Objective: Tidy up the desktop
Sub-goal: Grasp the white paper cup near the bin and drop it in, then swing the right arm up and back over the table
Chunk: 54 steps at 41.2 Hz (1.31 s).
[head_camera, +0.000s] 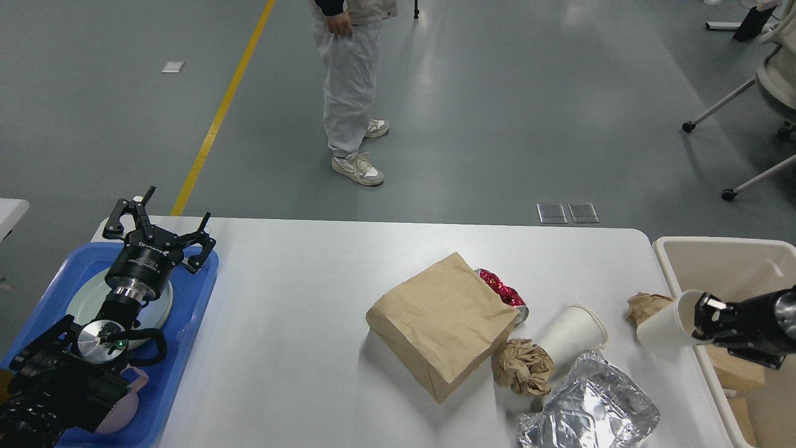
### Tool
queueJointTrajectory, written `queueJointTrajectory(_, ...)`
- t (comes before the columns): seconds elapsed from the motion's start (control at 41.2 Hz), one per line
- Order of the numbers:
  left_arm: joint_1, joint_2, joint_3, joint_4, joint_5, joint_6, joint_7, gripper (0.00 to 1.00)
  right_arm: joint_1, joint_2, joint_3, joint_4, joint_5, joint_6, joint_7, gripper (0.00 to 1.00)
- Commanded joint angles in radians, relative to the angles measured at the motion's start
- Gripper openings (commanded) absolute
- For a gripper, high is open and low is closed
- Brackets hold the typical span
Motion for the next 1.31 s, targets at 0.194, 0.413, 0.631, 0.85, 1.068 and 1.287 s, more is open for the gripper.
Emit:
queueJointTrajectory(0.194, 0.000, 0.001, 0.000, 0.000, 0.000, 0.000, 0.000, 0.96, 0.348, -0.207, 0.001, 0.094, -0.103, 0.128, 0.000, 0.00)
queueJointTrajectory(0.413, 0.000, 0.001, 0.000, 0.000, 0.000, 0.000, 0.000, 0.96, 0.461, -0.294, 0.056, 0.064, -0.103, 0.145, -0.003, 0.00)
queueJointTrajectory(0.631, 0.000, 0.001, 0.000, 0.000, 0.000, -0.002, 0.000, 0.96, 0.382, -0.327, 0.124, -0.120, -0.102, 0.107, -0.006, 0.00)
queueJointTrajectory(0.85, 0.000, 0.001, 0.000, 0.000, 0.000, -0.002, 0.000, 0.96, 0.121, -0.316, 0.127, -0.222, -0.093, -0.130, -0.006, 0.00)
queueJointTrajectory(1.068, 0.000, 0.001, 0.000, 0.000, 0.000, -0.002, 0.000, 0.96, -0.236, -0.189, 0.160, -0.416, -0.070, -0.299, -0.006, 0.15)
queueJointTrajectory(1.287, 0.000, -0.001, 0.000, 0.000, 0.000, -0.002, 0.000, 0.96, -0.545, -0.060, 0.254, -0.637, 0.101, -0.332, -0.006, 1.00)
